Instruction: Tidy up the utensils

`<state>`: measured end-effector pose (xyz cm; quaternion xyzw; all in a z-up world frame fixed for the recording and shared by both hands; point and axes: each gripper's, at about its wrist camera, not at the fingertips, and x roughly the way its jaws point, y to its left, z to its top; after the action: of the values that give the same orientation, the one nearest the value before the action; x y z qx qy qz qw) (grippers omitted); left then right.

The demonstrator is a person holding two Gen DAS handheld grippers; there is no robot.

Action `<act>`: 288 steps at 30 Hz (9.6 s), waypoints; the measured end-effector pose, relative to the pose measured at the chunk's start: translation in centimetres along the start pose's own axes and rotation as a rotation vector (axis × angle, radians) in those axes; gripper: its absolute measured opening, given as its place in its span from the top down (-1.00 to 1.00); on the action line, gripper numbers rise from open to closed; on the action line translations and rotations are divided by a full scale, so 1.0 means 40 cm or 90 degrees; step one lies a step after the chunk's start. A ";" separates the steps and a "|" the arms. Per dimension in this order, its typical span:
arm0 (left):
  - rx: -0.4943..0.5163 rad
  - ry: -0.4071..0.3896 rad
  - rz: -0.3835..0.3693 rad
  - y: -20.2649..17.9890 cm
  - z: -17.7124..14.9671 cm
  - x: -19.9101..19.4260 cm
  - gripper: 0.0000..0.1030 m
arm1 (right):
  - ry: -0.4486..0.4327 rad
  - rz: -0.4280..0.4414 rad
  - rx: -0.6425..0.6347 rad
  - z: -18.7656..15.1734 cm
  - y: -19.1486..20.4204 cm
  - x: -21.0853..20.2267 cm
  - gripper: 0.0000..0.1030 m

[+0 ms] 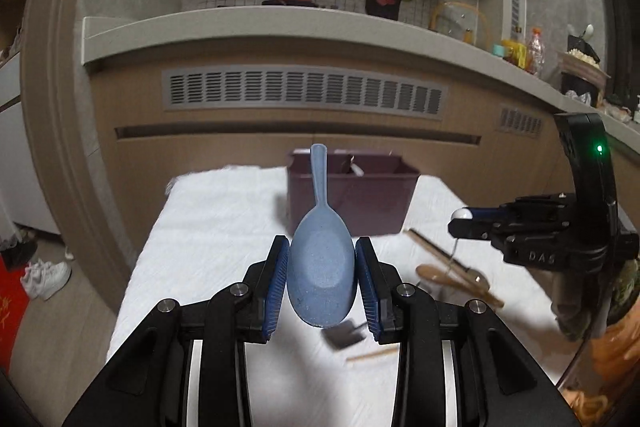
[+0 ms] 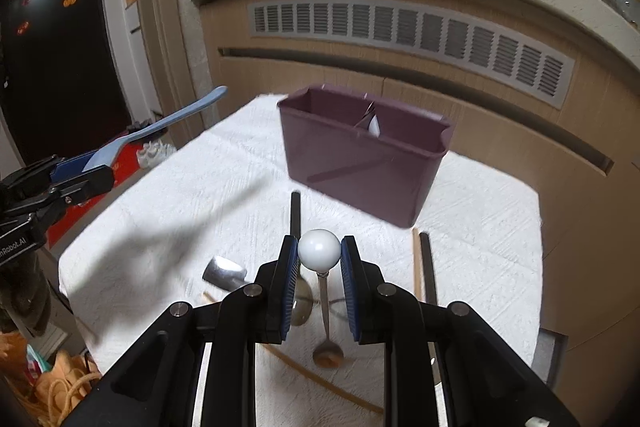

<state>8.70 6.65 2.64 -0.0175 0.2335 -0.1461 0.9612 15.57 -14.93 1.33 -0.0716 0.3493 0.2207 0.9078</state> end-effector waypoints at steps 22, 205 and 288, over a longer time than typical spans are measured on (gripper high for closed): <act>0.042 0.154 -0.082 -0.017 0.383 0.133 0.32 | -0.189 -0.052 0.008 0.317 -0.085 -0.193 0.61; -0.066 0.263 -0.218 -0.109 0.034 0.395 0.76 | 0.058 -0.114 0.173 -0.231 -0.203 0.072 -0.65; 0.064 0.136 0.002 -0.161 -0.002 0.246 -1.00 | 0.083 -0.016 0.220 -0.076 -0.265 0.020 0.88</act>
<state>15.27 -2.35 -1.15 0.0471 0.3269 -0.1570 0.9308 19.04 -24.97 -1.74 0.0668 0.4393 0.1406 0.8847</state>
